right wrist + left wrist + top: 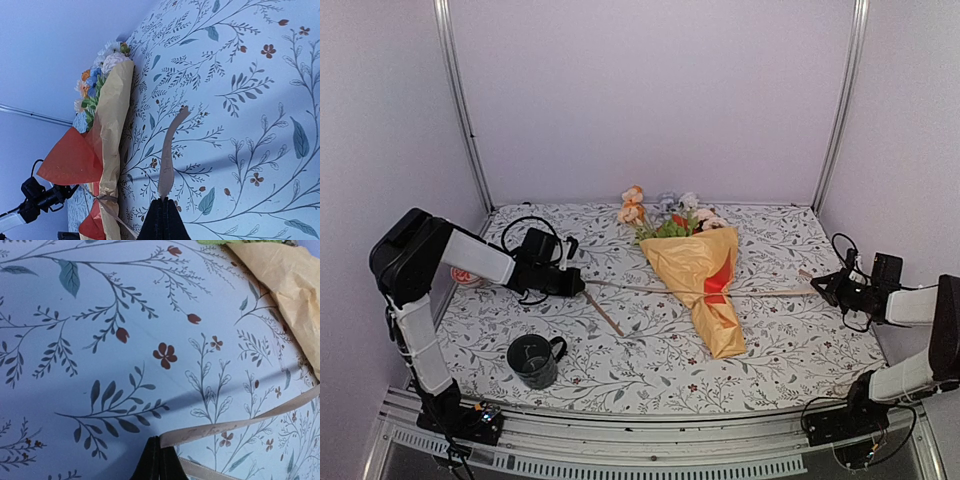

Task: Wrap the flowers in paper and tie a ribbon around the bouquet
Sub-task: Tie the ribbon around the folded bouquet, then pass from the right arm to the left, then adjust the folded bouquet at the center of the board.

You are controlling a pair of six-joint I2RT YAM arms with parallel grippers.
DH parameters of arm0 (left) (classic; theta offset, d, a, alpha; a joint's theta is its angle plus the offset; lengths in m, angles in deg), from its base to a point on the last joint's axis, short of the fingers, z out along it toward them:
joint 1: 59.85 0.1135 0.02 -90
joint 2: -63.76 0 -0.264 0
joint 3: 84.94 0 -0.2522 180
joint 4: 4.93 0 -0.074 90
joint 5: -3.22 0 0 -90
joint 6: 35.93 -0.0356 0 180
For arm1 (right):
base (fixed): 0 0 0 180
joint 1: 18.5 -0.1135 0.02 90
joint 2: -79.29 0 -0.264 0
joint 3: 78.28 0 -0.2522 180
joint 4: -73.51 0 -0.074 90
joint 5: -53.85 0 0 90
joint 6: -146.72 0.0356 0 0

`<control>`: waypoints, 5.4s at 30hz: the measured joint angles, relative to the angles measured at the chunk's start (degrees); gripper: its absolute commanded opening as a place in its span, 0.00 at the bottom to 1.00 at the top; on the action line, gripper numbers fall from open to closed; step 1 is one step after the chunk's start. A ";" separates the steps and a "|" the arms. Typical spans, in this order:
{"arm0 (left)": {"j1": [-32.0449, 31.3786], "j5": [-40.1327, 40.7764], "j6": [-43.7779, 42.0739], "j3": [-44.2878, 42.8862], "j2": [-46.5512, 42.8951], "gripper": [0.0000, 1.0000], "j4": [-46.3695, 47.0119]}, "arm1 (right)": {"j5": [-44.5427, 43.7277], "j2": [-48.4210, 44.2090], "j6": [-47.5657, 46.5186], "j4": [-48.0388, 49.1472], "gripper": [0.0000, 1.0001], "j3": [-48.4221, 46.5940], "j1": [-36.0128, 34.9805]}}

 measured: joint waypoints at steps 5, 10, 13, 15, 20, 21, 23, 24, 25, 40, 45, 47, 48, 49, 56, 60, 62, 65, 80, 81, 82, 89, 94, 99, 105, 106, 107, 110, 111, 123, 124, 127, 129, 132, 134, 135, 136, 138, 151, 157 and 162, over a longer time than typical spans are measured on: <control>2.08 -0.66 2.16 3.89 -2.32 0.00 1.99 | 0.44 0.07 0.72 0.81 0.00 2.08 7.06; 4.98 -2.05 4.02 7.58 -4.83 0.00 3.32 | 2.01 0.13 1.11 1.18 0.00 3.98 13.66; 6.45 -2.69 5.20 9.75 -6.56 0.00 4.04 | 3.13 0.15 1.09 1.01 0.00 5.33 16.41; 7.28 -2.89 5.79 11.30 -7.98 0.00 4.37 | 3.87 0.15 1.11 0.85 0.00 6.01 17.29; 8.98 -3.17 6.43 13.05 -11.21 0.00 4.63 | 4.98 0.15 1.11 -0.11 0.00 6.54 18.08; 9.31 -3.19 6.45 13.11 -11.61 0.00 4.68 | 5.09 0.15 1.11 -0.24 0.00 6.54 18.16; 9.92 -3.30 6.47 13.53 -12.37 0.00 4.81 | 5.42 0.15 1.11 -0.42 0.00 6.54 18.43; 10.21 -3.43 6.47 13.84 -12.70 0.00 4.83 | 5.81 0.15 1.11 -0.52 0.00 6.54 18.67; 10.49 -3.61 6.47 14.19 -13.07 0.00 4.83 | 6.25 0.15 1.11 -0.66 0.00 6.56 18.93; 6.80 0.00 4.33 11.41 -14.12 0.00 2.62 | 8.00 0.72 0.72 0.63 0.00 4.92 10.62; -8.50 -1.16 -3.91 -0.28 -12.41 0.03 1.60 | 7.89 -6.91 1.09 0.59 0.00 -1.16 -4.20; -13.64 -3.78 -8.31 -3.56 -12.39 0.30 1.64 | 7.67 -11.13 1.31 0.52 0.00 -4.70 -9.79; -15.65 -5.22 -10.80 -4.72 -12.41 0.46 1.64 | 7.63 -12.48 1.40 0.61 0.00 -6.36 -12.46; -17.55 -6.84 -13.20 -5.57 -12.41 0.62 1.55 | 7.10 -13.77 1.22 0.33 0.00 -8.57 -16.52; -25.24 -15.30 -23.85 -11.30 -12.48 0.86 0.46 | 3.26 -13.97 -0.42 -0.07 0.00 -21.99 -41.35; -27.06 -17.16 -25.49 -15.82 -12.15 0.88 4.92 | 0.87 -9.51 -1.16 -0.31 0.00 -27.85 -48.33; -27.78 -17.33 -25.77 -16.00 -12.15 0.88 8.13 | -0.37 -7.98 -1.36 -0.28 0.00 -29.64 -50.51; -28.87 -17.31 -25.75 -15.21 -12.07 0.86 12.31 | -1.42 -7.08 -1.36 -0.28 0.00 -31.01 -52.37; -33.55 -3.54 -25.27 -15.69 -4.17 0.01 22.08 | -3.02 -6.19 -0.72 1.07 0.00 -31.54 -54.38; -33.57 -3.34 -24.76 -15.69 -3.89 0.00 22.21 | -3.10 -6.21 -0.68 1.07 0.00 -31.15 -54.40; -33.62 -3.06 -24.72 -15.67 -3.69 0.00 22.60 | -3.21 -6.21 -0.66 1.09 0.00 -30.75 -54.40; -33.59 0.90 -22.62 -15.37 -3.61 0.00 25.46 | -8.61 -6.43 -1.86 -2.75 0.47 -29.49 -54.42; -32.59 4.20 -18.82 -14.71 -3.61 0.00 25.77 | -14.95 -6.49 -3.93 -8.20 0.49 -26.36 -54.40; -30.69 4.92 -15.58 -14.71 -3.17 0.00 26.34 | -15.67 -5.73 -2.47 -8.09 0.32 -18.08 -54.40; -30.32 5.22 -14.27 -14.49 -2.93 0.00 27.43 | -12.22 4.13 1.14 -2.60 0.15 -12.92 -54.80; -30.32 5.07 -14.01 -14.47 -2.93 0.00 27.50 | -11.54 6.32 1.31 -1.77 0.14 -12.98 -55.08; -30.32 4.83 -13.86 -14.45 -2.93 0.00 27.63 | -11.15 8.44 1.51 -0.94 0.12 -13.14 -55.45; -30.32 4.13 -13.22 -14.38 -2.93 0.00 27.89 | -10.43 14.05 1.68 0.44 0.10 -13.99 -56.50; -30.32 3.87 -12.98 -14.36 -2.93 0.00 27.91 | -10.40 15.50 1.68 0.72 0.10 -14.25 -56.70; -30.42 -0.59 -11.80 -14.23 -3.19 0.00 28.17 | -11.72 25.94 2.32 5.97 0.08 -12.44 -56.76; -30.51 -1.25 -11.74 -14.23 -3.19 0.00 28.17 | -11.69 26.71 2.40 6.97 0.08 -12.20 -56.76; -30.86 -2.82 -11.58 -14.23 -3.21 0.00 28.11 | -11.61 28.09 2.62 8.85 0.08 -12.17 -56.76; -31.23 -3.72 -11.67 -14.23 -3.23 0.00 28.06 | -11.52 28.79 2.82 9.84 0.08 -12.17 -56.76; -32.22 -4.76 -12.13 -14.23 -3.58 0.00 27.61 | -11.43 28.96 2.97 10.29 0.08 -12.17 -56.76; -32.83 -5.33 -12.44 -14.23 -4.11 0.00 27.04 | -11.43 28.96 2.99 10.34 0.08 -12.17 -56.76; -32.98 -5.70 -12.61 -14.23 -4.39 0.00 26.91 | -11.39 28.94 2.99 10.34 0.08 -12.17 -56.76; -33.05 -6.05 -12.70 -14.23 -4.68 0.00 26.88 | -11.37 28.85 2.99 10.29 0.08 -12.17 -56.76; -33.07 -6.14 -13.03 -14.23 -5.29 0.00 27.21 | -11.06 28.15 2.97 9.97 0.10 -12.00 -56.76; -32.94 -5.38 -13.31 -12.41 -6.25 0.00 29.16 | -5.81 3.61 -1.11 7.37 0.41 -9.60 -56.78; -32.79 -4.37 -13.57 -12.41 -6.25 0.00 29.03 | -6.19 -2.05 -5.14 2.62 0.67 -9.68 -56.78; -32.79 -4.22 -13.92 -12.41 -6.25 0.00 28.79 | -11.91 -7.10 -9.16 -2.45 0.72 -12.70 -56.78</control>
